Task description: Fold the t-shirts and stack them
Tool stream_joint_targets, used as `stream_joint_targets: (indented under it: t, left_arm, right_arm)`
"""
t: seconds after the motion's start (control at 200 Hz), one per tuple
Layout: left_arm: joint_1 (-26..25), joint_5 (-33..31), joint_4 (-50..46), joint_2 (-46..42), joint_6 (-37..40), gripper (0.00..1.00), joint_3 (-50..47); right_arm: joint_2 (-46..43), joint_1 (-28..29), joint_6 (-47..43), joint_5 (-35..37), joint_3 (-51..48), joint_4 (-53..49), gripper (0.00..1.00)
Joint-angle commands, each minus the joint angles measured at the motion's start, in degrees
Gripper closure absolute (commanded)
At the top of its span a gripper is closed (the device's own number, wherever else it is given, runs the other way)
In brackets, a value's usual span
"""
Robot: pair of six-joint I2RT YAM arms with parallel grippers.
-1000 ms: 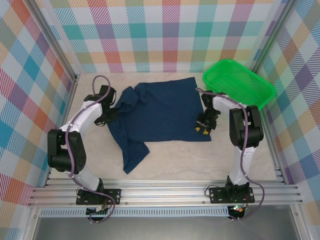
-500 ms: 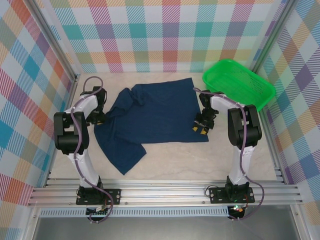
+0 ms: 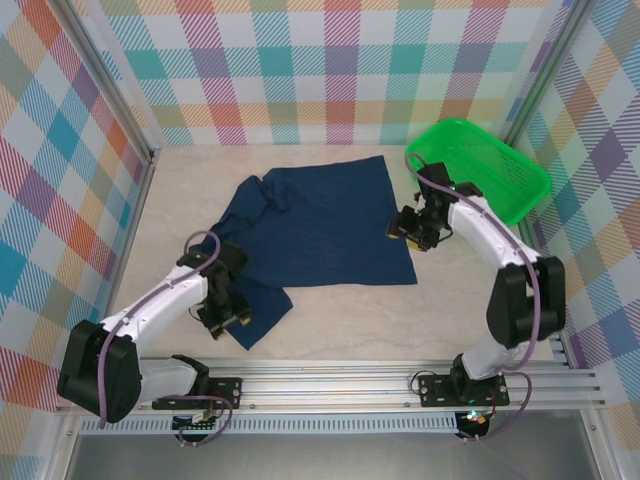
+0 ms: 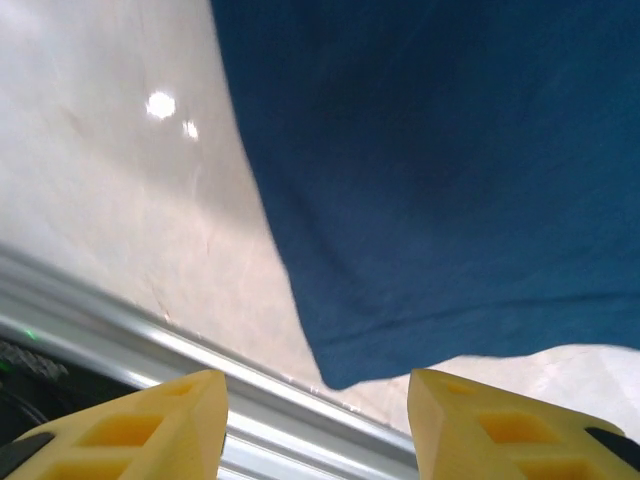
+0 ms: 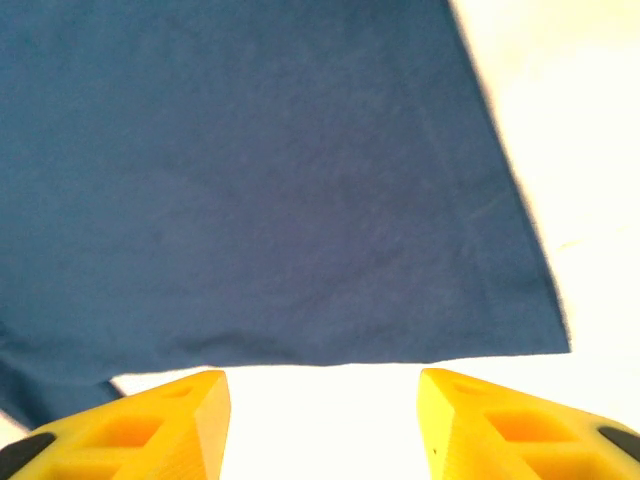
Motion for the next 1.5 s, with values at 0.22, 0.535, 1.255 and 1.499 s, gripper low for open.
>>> stream_joint_targets:
  t: [0.22,0.535,1.255,1.499]
  left_arm:
    - [-4.22,7.17,6.87,1.97,-9.41,0.59,-4.89]
    - [-5.67,6.08,7.7,5.2,-8.48,0.63,-6.64]
    - [-5.91,-13.83,-0.07,-3.91,-6.62,1.0,-0.24]
    - [-5.9,-13.14,0.35,-4.58,-7.26,1.0,-0.58]
  right_arm:
    - [-7.47,0.46,2.32,-8.85,-13.06,6.22,0.48]
    - [-7.48,0.46,2.22,-8.19,-12.99,4.64,0.48]
    - [-3.81,-3.8,9.86,9.93,-15.14,-1.74,0.5]
    - [2.62,-3.82,11.76,7.06,-17.11,2.57,0.52]
